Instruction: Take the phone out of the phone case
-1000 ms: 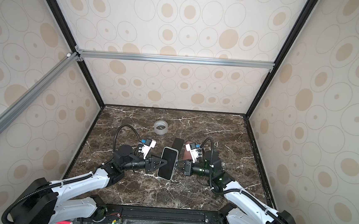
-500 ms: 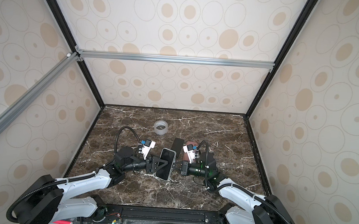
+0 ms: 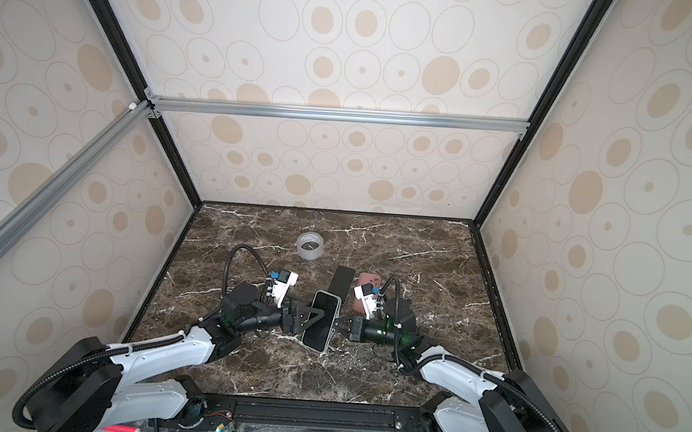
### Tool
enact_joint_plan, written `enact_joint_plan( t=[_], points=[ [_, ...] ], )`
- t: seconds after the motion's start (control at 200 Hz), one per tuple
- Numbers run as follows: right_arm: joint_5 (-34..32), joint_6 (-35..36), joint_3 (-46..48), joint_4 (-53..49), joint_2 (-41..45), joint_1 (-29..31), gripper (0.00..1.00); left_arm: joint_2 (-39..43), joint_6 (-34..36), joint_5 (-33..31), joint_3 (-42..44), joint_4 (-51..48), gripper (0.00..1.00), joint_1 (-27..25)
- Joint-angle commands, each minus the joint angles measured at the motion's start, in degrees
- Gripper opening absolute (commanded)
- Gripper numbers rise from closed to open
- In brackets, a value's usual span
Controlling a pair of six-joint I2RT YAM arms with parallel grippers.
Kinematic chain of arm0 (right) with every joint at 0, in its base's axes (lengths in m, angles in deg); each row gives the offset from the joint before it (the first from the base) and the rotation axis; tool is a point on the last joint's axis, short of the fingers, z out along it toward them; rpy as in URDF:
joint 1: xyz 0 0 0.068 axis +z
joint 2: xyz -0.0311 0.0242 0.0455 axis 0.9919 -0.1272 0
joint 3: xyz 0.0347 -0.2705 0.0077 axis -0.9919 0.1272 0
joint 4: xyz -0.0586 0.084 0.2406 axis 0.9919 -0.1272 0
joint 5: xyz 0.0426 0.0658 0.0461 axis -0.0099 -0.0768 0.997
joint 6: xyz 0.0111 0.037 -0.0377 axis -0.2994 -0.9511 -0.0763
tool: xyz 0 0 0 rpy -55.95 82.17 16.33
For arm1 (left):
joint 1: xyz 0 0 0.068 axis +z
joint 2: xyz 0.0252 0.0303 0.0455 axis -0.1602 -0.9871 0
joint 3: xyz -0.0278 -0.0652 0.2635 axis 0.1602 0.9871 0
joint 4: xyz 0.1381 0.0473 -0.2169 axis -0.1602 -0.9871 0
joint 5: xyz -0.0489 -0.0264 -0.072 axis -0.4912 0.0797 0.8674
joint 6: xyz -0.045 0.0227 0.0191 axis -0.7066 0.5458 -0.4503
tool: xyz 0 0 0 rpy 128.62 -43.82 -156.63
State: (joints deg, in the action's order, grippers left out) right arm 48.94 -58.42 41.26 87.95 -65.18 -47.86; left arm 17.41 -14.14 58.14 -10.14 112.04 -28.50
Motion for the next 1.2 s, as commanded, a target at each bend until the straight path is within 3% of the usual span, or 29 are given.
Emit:
enact_joint_plan(
  t=[0.0, 0.375, 0.585, 0.74, 0.915, 0.99, 1.11, 1.195],
  points=[
    [-1.38, 0.07, 0.04, 1.06, -0.58, 0.42, 0.0, 0.78, 2.85, -5.53, -1.74, -6.99, 0.98, 0.15],
    [-4.97, -2.33, -0.98, -1.04, -7.93, 0.49, 0.0, -2.21, 1.88, -15.75, -5.92, -15.64, 0.99, -3.6],
    [-5.15, -4.14, -1.88, -0.11, -11.68, 1.01, 0.0, -3.93, -1.28, -24.63, -8.68, -18.36, 0.99, -7.68],
    [-5.36, -3.32, -4.68, -6.47, -13.16, 0.94, 0.0, -4.98, -4.75, -32.87, -10.86, -21.99, 0.97, -10.69],
    [-3.91, -9.45, -4.91, -0.42, -15.92, 1.31, 0.0, -7.42, -5.21, -31.55, -12.79, -21.6, 0.95, -11.78],
    [-4.09, -9.33, -9.08, -8.94, -17.25, 1.3, 0.0, -8.71, -4.34, -31.63, -14.1, -22.72, 0.96, -12.59],
    [-0.75, -1.72, -22.74, -33.76, -22.42, 1.37, 0.0, -9.88, -3.65, -31.71, -15.08, -24.0, 0.96, -13.56],
    [1.74, -2.71, -22.64, -28.91, -24.68, 1.38, 0.0, -10.56, -3.49, -32.27, -15.56, -25.82, 0.95, -13.87]
  ],
)
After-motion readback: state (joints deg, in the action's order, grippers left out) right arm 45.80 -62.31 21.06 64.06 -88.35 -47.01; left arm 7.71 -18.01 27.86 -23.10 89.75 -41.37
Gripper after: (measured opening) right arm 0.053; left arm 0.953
